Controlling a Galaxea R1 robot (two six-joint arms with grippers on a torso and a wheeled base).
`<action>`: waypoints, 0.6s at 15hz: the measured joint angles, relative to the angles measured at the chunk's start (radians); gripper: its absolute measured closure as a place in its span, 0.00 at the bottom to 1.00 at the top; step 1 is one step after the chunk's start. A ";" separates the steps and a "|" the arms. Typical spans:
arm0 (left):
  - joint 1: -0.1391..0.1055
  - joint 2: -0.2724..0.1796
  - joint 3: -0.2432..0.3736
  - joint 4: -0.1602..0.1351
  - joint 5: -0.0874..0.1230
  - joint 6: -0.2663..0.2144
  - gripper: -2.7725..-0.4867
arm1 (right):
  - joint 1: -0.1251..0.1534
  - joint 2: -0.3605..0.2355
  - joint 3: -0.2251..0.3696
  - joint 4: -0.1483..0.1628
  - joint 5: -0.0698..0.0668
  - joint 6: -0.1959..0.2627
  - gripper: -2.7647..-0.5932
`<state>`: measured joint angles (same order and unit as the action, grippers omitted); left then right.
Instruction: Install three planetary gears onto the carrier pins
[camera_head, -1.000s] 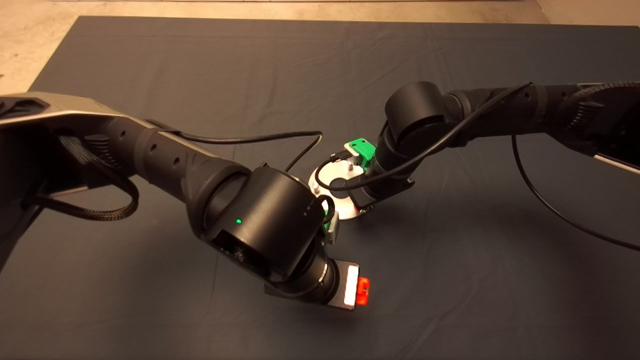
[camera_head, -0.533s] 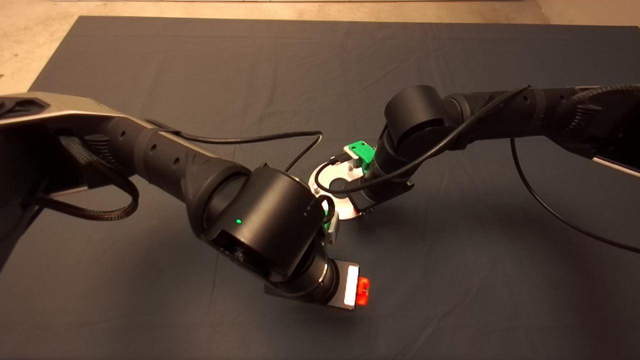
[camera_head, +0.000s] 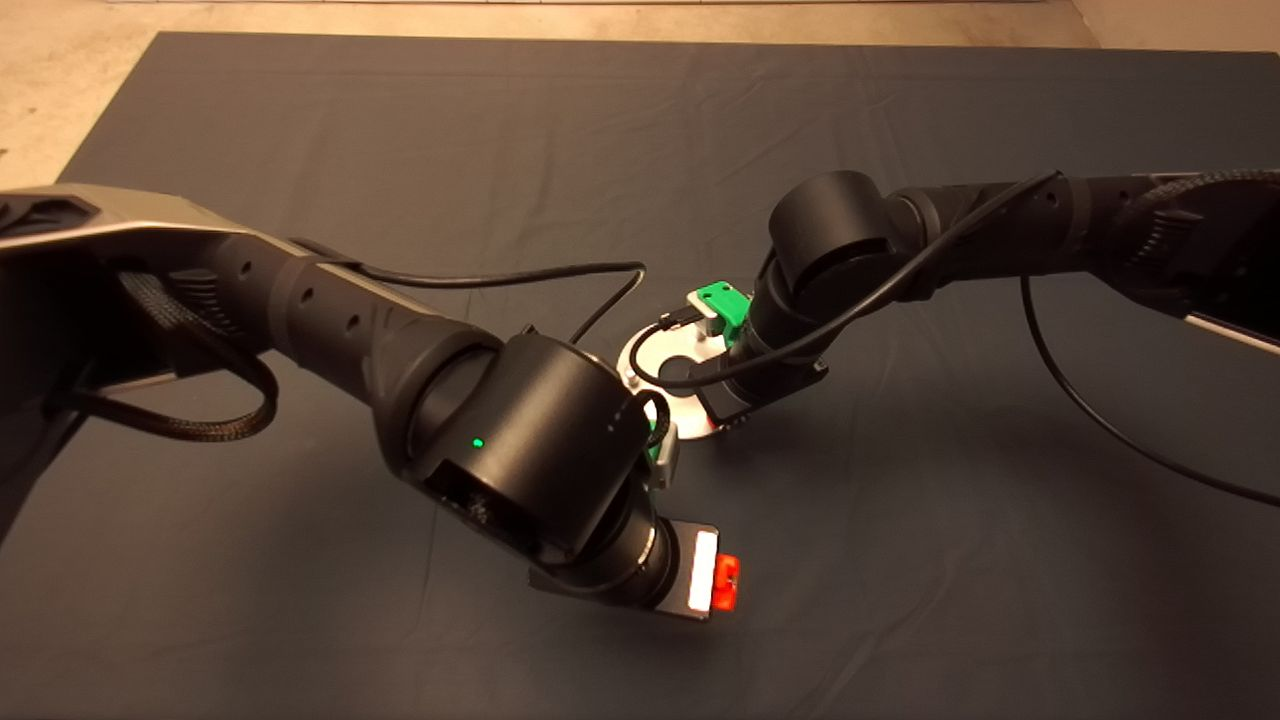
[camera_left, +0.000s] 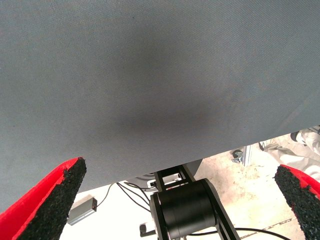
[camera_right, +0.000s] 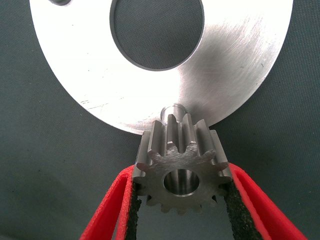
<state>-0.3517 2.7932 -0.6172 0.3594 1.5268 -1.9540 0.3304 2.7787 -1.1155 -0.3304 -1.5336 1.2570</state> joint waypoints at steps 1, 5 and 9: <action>0.000 0.000 0.000 0.000 0.000 0.000 0.01 | 0.000 0.000 0.000 -0.001 0.000 0.000 0.79; 0.000 0.000 0.000 0.000 0.000 0.000 0.01 | 0.000 0.000 0.000 -0.001 0.000 0.000 0.79; 0.000 0.000 0.000 0.000 0.000 0.000 0.01 | 0.000 0.000 0.000 -0.001 0.000 0.000 0.79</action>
<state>-0.3517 2.7932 -0.6172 0.3594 1.5268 -1.9540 0.3304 2.7787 -1.1155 -0.3319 -1.5332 1.2574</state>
